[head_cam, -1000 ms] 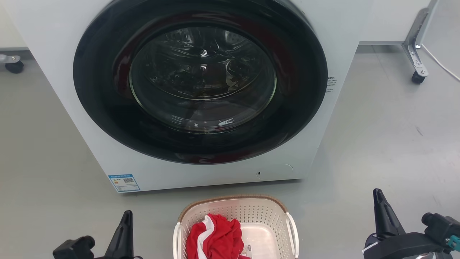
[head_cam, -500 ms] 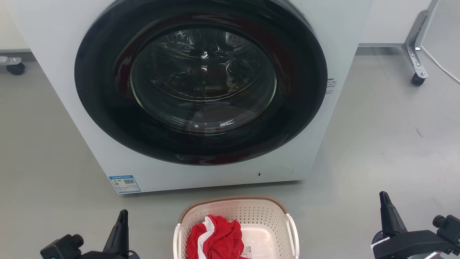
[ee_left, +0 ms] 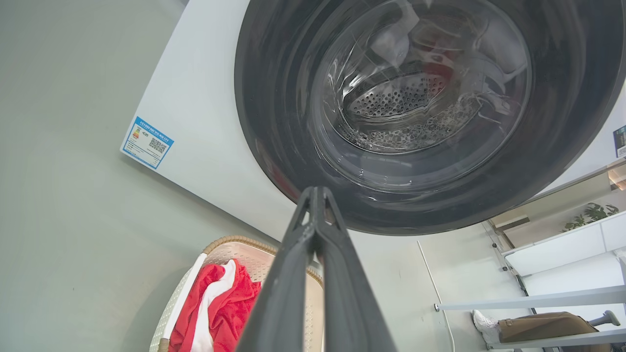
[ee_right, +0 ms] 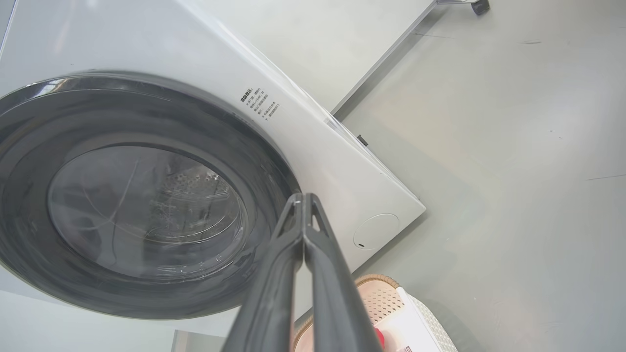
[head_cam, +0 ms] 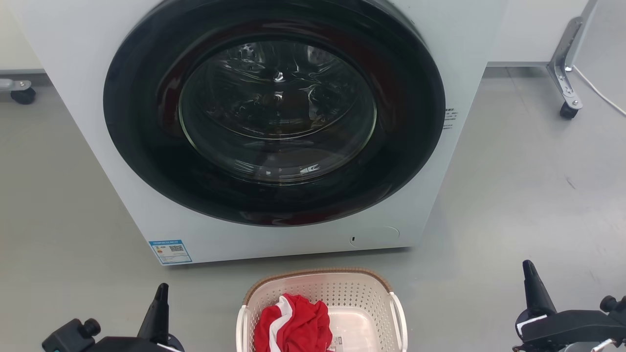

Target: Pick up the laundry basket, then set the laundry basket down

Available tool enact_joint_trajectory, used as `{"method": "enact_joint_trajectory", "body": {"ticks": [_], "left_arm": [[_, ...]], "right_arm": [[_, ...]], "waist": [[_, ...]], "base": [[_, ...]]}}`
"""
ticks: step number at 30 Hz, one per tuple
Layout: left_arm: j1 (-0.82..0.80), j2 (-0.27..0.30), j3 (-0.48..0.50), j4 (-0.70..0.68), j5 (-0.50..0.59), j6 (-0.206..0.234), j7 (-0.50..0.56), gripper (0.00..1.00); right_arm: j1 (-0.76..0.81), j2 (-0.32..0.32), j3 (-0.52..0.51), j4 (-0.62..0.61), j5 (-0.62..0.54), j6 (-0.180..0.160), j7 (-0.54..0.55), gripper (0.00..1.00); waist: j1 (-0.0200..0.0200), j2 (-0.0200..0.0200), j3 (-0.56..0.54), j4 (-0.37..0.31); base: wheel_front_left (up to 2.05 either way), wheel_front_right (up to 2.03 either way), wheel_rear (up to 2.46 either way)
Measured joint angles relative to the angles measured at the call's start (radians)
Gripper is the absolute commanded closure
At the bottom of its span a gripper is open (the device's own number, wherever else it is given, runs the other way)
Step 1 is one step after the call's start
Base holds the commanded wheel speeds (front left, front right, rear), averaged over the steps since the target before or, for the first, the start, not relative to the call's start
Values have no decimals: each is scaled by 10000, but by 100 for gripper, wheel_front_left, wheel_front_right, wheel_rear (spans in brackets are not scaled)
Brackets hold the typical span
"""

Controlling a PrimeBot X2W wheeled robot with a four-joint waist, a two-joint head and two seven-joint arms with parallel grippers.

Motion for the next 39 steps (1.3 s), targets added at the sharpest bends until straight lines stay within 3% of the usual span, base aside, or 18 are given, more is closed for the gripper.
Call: {"method": "enact_joint_trajectory", "body": {"ticks": [39], "left_arm": [[-770, -495, 1294, 999, -4591, -930, 961, 100]], "right_arm": [[-238, 765, -1701, 721, 4493, 899, 1266, 100]], "waist": [[0, 0, -174, 30]], "base": [[0, 0, 0]]}}
